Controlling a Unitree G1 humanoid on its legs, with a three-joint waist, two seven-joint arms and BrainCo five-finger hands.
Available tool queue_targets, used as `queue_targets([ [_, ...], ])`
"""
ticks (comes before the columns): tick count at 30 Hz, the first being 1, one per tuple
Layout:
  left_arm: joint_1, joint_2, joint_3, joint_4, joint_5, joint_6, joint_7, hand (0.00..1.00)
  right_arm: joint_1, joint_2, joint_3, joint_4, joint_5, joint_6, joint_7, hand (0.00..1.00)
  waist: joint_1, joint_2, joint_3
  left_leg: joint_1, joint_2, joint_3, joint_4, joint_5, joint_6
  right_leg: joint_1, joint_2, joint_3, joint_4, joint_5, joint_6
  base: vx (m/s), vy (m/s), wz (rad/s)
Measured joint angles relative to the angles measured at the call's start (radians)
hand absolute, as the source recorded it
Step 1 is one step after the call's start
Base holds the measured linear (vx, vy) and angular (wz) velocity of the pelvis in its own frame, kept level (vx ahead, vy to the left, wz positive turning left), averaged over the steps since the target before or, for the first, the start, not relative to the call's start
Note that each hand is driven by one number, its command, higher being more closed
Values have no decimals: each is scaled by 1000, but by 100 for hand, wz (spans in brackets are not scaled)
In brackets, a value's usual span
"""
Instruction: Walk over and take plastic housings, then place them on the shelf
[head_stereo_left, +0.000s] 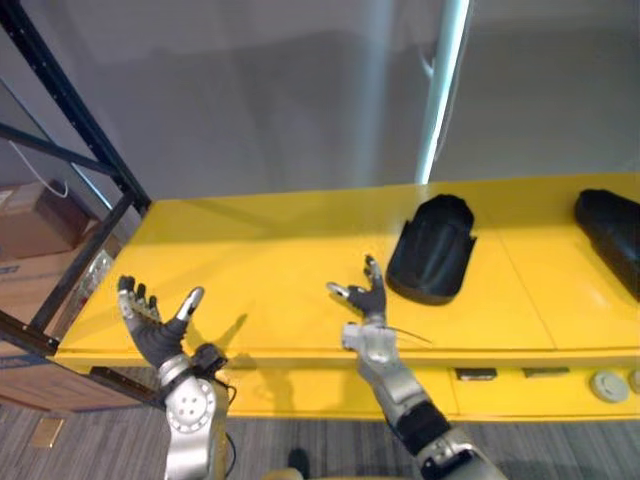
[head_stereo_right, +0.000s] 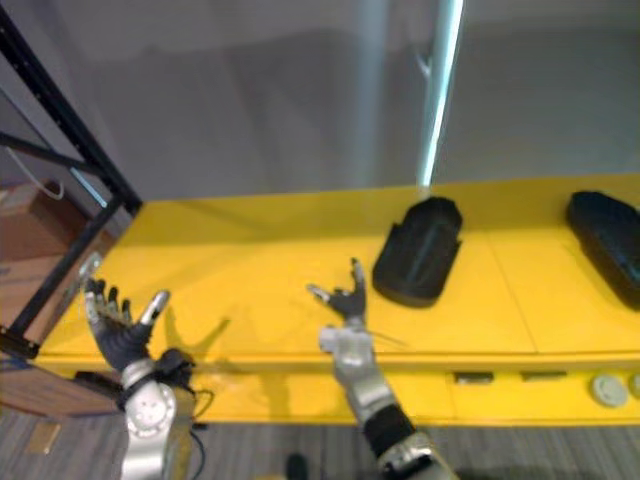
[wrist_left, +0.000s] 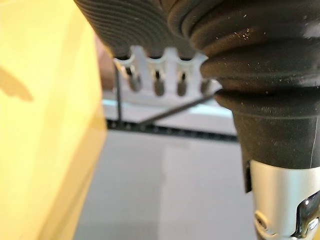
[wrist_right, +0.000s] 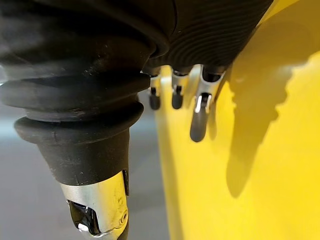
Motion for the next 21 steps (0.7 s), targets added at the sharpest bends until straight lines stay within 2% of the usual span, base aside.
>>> queue_targets([
  [13, 0, 1, -37, -22, 0, 27, 3, 0, 83, -5, -3, -93, -19, 13, -2, 0, -15, -9, 4, 13, 7, 31, 0, -2, 1, -14, -2, 27, 15, -3, -3, 5, -2, -7],
  [21, 2, 1, -40, -45, 0, 47, 5, 0, 139, -10, -52, -167, -21, 22, -24, 0, -18, -13, 3, 15, 9, 34, 0, -5, 1, -17, -4, 31, 17, -7, -4, 0, 0, -1],
])
